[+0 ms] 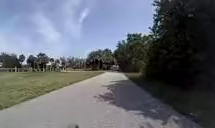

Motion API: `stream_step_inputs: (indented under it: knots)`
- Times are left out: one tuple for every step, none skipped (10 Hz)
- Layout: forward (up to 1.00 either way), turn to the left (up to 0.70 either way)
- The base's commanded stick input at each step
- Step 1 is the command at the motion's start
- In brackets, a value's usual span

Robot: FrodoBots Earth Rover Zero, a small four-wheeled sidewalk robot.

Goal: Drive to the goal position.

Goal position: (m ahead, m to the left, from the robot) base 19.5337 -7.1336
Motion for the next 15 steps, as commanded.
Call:
stream_step_inputs:
  knots:
    - [0.7, 0.0]
    - [0.7, 0.0]
    - [0.7, 0.0]
    - [0.7, 0.0]
    - [0.7, 0.0]
    - [0.7, 0.0]
    - [0.7, 0.0]
    - [0.7, 0.0]
    - [0.7, 0.0]
    - [0.7, 0.0]
    - [0.7, 0.0]
    - [0.7, 0.0]
    - [0.7, 0.0]
    - [0.7, 0.0]
    - [0.7, 0.0]
